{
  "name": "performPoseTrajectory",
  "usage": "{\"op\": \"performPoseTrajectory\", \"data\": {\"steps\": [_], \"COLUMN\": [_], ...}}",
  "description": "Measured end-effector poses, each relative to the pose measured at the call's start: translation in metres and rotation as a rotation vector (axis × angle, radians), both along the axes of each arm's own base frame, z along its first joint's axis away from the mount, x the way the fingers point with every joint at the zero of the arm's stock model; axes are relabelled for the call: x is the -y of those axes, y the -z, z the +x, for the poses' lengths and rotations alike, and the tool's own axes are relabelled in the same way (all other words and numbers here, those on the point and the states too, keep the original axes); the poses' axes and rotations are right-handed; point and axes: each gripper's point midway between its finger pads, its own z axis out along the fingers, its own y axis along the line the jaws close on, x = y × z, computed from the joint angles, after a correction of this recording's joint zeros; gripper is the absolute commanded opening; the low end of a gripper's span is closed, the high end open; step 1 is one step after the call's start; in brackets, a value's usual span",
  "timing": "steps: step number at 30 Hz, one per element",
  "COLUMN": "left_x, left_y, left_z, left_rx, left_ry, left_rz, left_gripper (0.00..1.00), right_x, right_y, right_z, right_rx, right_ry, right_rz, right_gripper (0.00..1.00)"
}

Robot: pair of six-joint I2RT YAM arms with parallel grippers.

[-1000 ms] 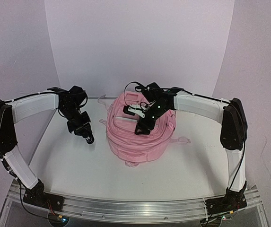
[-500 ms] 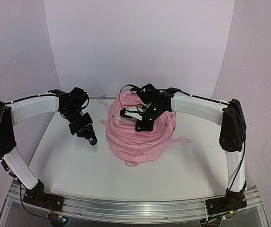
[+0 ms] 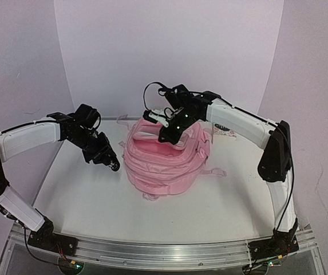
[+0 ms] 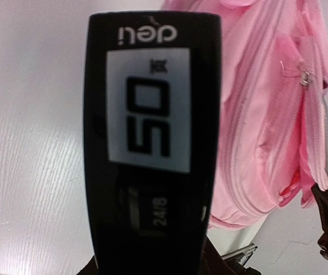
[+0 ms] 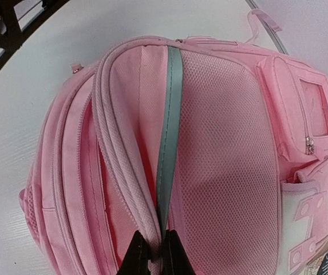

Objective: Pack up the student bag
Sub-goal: Pick up the stationery from the center of the board, then place the stationery in the student bag.

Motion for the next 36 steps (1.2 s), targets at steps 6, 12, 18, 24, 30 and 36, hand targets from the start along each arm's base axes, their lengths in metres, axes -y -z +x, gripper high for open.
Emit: {"op": "performPoseTrajectory", "data": {"steps": [6, 12, 18, 24, 30, 36], "left_x": [0.029, 0.073, 0.099, 0.110, 0.114, 0.123], "left_y": [-0.024, -0.051, -0.050, -0.046, -0.047, -0.037], "left_z": [0.014, 0.020, 0.037, 0.051, 0.055, 0.062], "left_rx": [0.121, 0.233, 0.276, 0.301, 0.324, 0.324], "left_ry": [0.056, 0.162, 0.191, 0.185, 0.173, 0.166], "left_rz": [-0.125, -0.279, -0.368, -0.416, -0.466, -0.511], "left_gripper": [0.00, 0.00, 0.00, 0.00, 0.00, 0.00], "right_x": [-0.025, -0.039, -0.037, -0.035, -0.031, -0.028], "right_y": [-0.010, -0.020, -0.026, -0.031, -0.036, -0.043], "right_z": [0.014, 0.023, 0.036, 0.050, 0.060, 0.070], "right_rx": [-0.071, -0.128, -0.147, -0.121, -0.090, -0.051], "right_ry": [0.093, 0.179, 0.268, 0.354, 0.426, 0.488], "right_rz": [0.109, 0.210, 0.265, 0.304, 0.336, 0.364], "right_gripper": [0.00, 0.00, 0.00, 0.00, 0.00, 0.00]}}
